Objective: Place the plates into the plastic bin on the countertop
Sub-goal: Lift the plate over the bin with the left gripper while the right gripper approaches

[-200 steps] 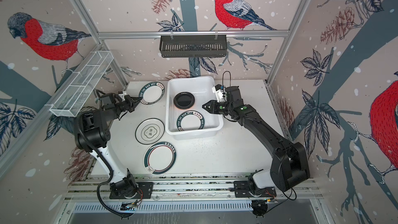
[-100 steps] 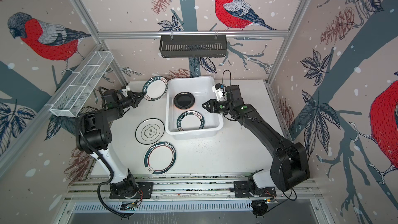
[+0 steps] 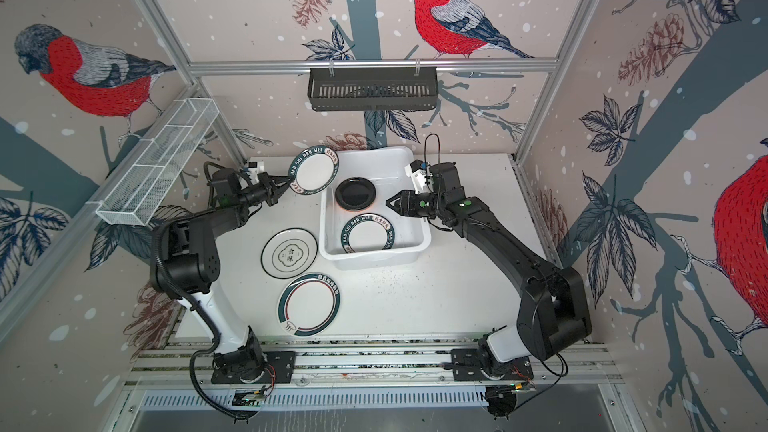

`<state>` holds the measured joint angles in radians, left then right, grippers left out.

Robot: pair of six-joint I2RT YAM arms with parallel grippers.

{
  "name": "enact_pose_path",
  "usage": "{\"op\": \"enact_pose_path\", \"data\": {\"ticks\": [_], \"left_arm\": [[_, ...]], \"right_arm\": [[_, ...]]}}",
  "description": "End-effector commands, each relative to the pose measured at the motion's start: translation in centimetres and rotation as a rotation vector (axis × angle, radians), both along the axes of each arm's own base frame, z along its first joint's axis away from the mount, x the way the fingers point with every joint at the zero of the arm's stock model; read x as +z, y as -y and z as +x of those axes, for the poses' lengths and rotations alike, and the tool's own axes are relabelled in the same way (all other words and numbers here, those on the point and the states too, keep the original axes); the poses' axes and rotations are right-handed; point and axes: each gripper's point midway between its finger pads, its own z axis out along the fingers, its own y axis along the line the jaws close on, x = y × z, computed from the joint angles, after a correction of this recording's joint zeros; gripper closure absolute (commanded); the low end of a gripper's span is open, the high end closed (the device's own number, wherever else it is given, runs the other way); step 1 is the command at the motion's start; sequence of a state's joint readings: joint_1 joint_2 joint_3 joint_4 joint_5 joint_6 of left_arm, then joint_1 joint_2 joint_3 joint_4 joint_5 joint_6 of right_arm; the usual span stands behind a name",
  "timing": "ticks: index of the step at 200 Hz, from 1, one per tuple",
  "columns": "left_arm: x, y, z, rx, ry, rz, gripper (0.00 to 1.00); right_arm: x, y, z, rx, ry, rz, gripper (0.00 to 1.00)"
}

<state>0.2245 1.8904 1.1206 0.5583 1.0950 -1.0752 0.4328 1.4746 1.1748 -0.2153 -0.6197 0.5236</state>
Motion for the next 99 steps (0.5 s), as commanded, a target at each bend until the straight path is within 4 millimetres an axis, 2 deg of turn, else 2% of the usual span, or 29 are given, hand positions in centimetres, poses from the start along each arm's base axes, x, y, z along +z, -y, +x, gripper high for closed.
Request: {"op": "enact_pose_path", "data": {"ticks": [1, 38, 63, 99], "left_arm": [[2.1, 1.0, -0.2, -0.035, 0.079, 0.021, 1.0], [3.5, 2.5, -0.7, -0.07, 0.116, 0.032, 1.0], [4.4, 3.8, -1.1, -0.094, 0.141, 0.044, 1.0], [5.6, 6.4, -1.9, -0.162, 0.197, 0.078, 1.0]], "right_arm": [[0.7, -0.6, 0.7, 0.005, 0.038, 0.009, 0.6], [1.3, -2.0, 1.7, 0.022, 0.067, -0.01, 0.58], [1.9, -2.9, 3.0, 0.013, 0.094, -0.023, 0.57], [2.8, -4.2, 5.0, 0.015, 0.117, -0.015, 0.56]]}}
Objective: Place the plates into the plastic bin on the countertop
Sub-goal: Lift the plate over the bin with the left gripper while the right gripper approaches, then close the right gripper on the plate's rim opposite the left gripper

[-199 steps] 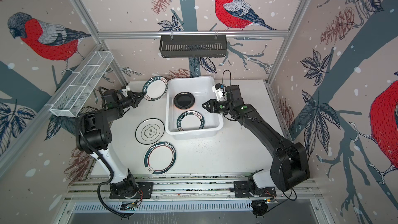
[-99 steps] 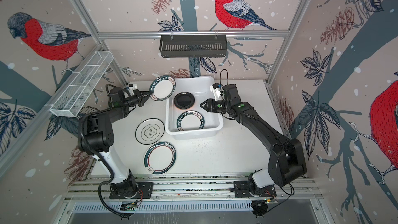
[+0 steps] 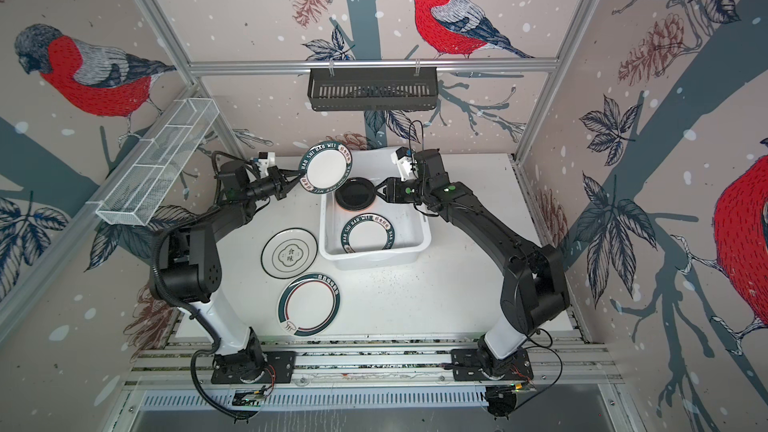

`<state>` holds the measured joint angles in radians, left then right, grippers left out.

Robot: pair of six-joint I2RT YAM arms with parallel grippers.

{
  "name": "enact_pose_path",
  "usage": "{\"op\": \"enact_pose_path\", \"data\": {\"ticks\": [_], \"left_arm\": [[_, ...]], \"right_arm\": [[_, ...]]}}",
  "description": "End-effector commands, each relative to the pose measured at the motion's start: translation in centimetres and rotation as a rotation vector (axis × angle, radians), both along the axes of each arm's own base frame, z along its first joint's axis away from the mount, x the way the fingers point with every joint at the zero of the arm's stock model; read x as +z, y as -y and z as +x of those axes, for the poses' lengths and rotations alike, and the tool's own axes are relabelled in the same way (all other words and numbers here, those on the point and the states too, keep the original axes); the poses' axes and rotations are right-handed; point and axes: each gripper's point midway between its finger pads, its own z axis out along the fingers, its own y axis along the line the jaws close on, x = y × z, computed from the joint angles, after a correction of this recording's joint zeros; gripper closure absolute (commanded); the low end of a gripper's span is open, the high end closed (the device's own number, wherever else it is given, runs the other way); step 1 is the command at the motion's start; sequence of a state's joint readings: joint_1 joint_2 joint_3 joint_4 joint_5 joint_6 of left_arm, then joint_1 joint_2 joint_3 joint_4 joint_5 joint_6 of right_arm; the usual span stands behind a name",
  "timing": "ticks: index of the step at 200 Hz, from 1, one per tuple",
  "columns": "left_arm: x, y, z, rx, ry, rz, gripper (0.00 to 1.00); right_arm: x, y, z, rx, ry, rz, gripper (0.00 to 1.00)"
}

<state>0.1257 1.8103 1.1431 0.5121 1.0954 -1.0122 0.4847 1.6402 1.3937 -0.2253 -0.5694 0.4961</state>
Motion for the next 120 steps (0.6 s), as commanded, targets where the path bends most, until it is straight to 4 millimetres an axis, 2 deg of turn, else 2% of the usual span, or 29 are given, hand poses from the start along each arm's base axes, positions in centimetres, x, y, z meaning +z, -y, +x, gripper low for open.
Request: {"op": "enact_pose_path", "data": {"ticks": [1, 35, 79, 120], "left_arm": [[2.0, 1.6, -0.7, -0.058, 0.093, 0.031, 1.0], [2.7, 3.6, -1.1, -0.095, 0.128, 0.085, 1.0], [3.0, 4.6, -1.5, -0.123, 0.152, 0.098, 1.0], [3.6, 5.0, -2.0, -0.142, 0.185, 0.101, 1.0]], "right_arm": [[0.9, -0.7, 1.4, -0.006, 0.045, 0.002, 0.56], [2.8, -2.0, 2.7, 0.002, 0.085, 0.042, 0.55], [3.5, -3.1, 3.4, 0.022, 0.093, 0.072, 0.55], [2.7, -3.2, 4.0, 0.01, 0.076, 0.059, 0.56]]}}
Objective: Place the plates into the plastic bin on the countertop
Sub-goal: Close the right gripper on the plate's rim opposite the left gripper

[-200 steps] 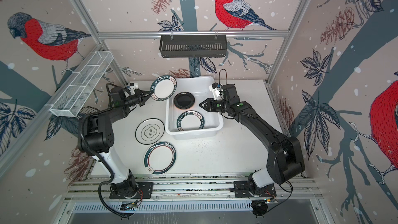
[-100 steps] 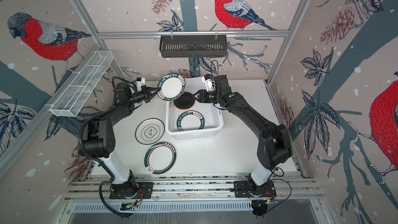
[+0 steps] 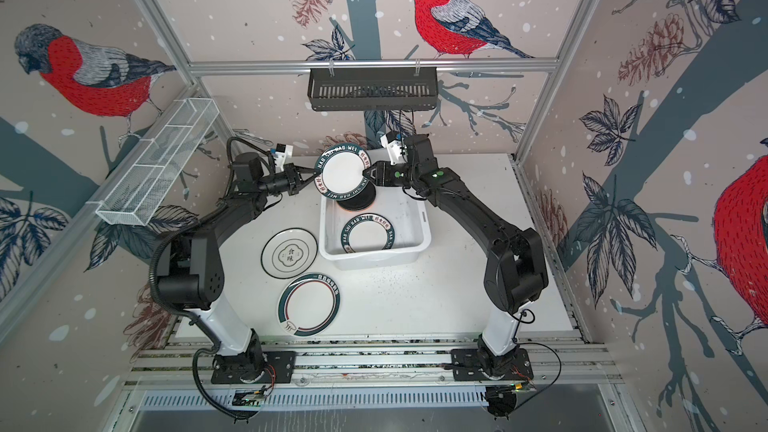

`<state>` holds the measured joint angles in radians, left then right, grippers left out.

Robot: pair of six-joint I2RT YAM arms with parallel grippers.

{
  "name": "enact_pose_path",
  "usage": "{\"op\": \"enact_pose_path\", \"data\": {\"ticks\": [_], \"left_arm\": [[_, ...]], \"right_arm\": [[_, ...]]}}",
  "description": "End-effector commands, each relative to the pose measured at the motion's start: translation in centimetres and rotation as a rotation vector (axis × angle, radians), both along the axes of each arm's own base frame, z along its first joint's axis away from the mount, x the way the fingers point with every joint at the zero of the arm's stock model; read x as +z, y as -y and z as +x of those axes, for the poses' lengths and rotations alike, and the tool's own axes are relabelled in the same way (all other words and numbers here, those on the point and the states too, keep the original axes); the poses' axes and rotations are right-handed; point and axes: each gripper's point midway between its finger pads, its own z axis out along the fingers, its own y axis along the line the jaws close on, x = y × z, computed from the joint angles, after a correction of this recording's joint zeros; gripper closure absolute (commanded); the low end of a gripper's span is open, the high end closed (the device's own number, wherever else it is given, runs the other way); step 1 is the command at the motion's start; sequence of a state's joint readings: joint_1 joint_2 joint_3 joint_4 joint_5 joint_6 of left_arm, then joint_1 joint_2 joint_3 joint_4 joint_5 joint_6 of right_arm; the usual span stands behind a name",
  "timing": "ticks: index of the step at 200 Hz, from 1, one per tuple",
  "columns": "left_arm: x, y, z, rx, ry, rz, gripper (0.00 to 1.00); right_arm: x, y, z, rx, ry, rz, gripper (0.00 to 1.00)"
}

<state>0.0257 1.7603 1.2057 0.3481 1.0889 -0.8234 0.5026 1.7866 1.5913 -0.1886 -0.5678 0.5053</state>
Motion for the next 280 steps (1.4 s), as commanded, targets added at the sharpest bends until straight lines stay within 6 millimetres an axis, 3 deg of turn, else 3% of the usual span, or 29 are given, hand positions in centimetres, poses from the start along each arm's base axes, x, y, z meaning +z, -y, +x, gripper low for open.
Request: {"op": "enact_pose_path", "data": {"ticks": [1, 43, 115, 135, 231, 263, 280], "left_arm": [[1.5, 0.4, -0.5, -0.03, 0.074, 0.005, 1.0], [1.8, 1.1, -0.9, -0.047, 0.094, 0.017, 1.0], [1.8, 1.6, -1.1, -0.061, 0.12, 0.053, 1.0], [2.2, 2.6, -1.7, -0.103, 0.142, 0.061, 1.0], [2.8, 2.8, -1.8, -0.087, 0.179, 0.127, 1.0], [2.7, 2.8, -1.7, -0.087, 0.179, 0.126, 0.87], [2.8, 2.8, -1.7, -0.089, 0.18, 0.125, 0.73]], "right_arm": [[0.3, -0.3, 0.3, -0.002, 0.007, 0.015, 0.56], [0.0, -0.1, 1.0, -0.01, 0.001, 0.026, 0.59], [1.0, -0.1, 0.8, 0.037, -0.036, 0.176, 0.78], [1.1, -0.3, 0.7, 0.048, -0.043, 0.188, 0.86], [0.4, 0.2, 0.7, 0.041, -0.057, 0.205, 0.93], [0.6, 0.2, 0.7, 0.045, -0.058, 0.216, 0.94], [0.8, 0.3, 0.8, 0.043, -0.059, 0.22, 0.95]]}}
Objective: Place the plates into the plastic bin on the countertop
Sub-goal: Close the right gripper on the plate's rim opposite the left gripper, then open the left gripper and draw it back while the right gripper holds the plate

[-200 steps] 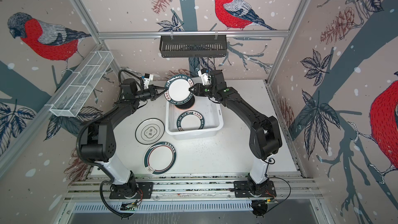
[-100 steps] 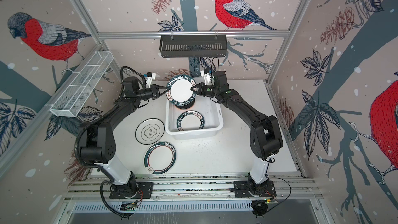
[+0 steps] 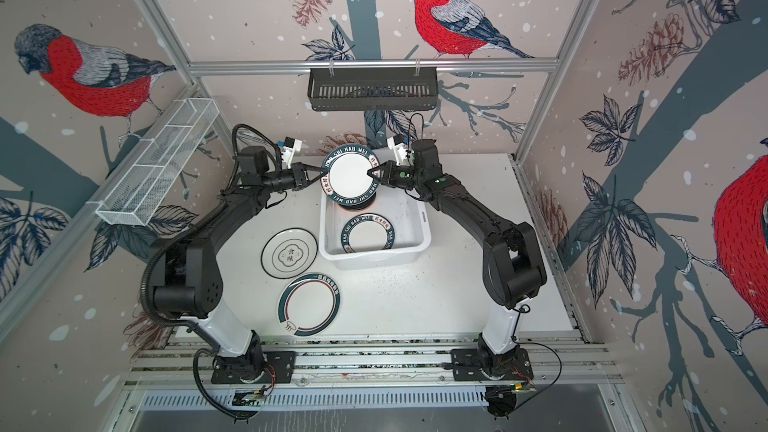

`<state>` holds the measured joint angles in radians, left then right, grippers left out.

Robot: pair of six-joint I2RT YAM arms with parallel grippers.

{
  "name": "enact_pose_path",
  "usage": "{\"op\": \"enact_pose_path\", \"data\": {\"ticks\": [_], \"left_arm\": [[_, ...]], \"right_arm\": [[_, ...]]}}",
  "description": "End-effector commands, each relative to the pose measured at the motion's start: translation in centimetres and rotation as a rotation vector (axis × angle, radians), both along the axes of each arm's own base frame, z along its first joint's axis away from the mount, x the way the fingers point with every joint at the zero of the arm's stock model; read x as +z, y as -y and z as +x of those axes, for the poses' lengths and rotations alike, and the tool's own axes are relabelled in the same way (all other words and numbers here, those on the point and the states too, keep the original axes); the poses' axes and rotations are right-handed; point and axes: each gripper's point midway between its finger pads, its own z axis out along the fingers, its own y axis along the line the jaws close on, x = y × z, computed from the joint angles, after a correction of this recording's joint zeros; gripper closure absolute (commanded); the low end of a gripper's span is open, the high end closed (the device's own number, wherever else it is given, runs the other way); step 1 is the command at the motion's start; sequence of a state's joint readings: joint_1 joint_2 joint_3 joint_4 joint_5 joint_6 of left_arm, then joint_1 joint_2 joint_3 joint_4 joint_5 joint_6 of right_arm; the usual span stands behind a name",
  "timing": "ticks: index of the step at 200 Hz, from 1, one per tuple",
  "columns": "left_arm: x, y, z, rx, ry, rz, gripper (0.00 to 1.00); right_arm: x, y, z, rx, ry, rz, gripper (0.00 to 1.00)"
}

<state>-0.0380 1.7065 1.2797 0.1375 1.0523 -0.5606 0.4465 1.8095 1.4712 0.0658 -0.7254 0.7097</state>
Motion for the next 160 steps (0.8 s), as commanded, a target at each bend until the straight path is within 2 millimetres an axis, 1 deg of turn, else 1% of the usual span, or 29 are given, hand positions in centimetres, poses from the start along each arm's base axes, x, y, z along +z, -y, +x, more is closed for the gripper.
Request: {"op": "enact_pose_path", "data": {"ticks": [1, 13, 37, 57, 67, 86, 101, 125, 139, 160], "left_arm": [[0.8, 0.2, -0.2, -0.02, 0.03, -0.004, 0.73], [0.8, 0.2, -0.1, -0.019, 0.028, -0.004, 0.61], [0.9, 0.1, 0.0, -0.016, 0.029, -0.002, 0.48], [1.1, -0.4, 0.2, 0.0, 0.035, 0.014, 0.39], [1.4, -1.0, 0.3, 0.019, 0.043, 0.024, 0.37], [1.5, -2.9, 0.8, 0.098, 0.057, 0.084, 0.35], [1.8, -4.4, 1.2, 0.145, 0.069, 0.114, 0.34], [2.3, -6.1, 1.5, 0.163, 0.096, 0.148, 0.35], [2.4, -6.5, 1.6, 0.155, 0.113, 0.189, 0.35], [2.4, -6.4, 1.3, 0.101, 0.112, 0.237, 0.35]], "right_arm": [[1.7, -0.1, 0.0, 0.013, 0.05, 0.038, 0.95], [1.7, 0.0, 0.1, 0.012, 0.048, 0.04, 0.95], [1.7, 0.2, 0.2, 0.01, 0.046, 0.043, 0.95], [1.4, 0.6, 0.4, 0.003, 0.04, 0.033, 0.95], [1.2, 1.2, 0.6, -0.009, 0.037, 0.026, 0.95], [0.7, 2.5, 1.0, -0.031, 0.02, 0.011, 0.95], [-0.3, 3.4, 1.2, -0.044, -0.003, -0.013, 0.95], [-2.2, 4.5, 1.2, -0.051, -0.05, -0.066, 0.95], [-3.7, 4.8, 1.0, -0.037, -0.089, -0.111, 0.95], [-5.6, 5.2, 0.5, -0.019, -0.143, -0.158, 0.95]]}}
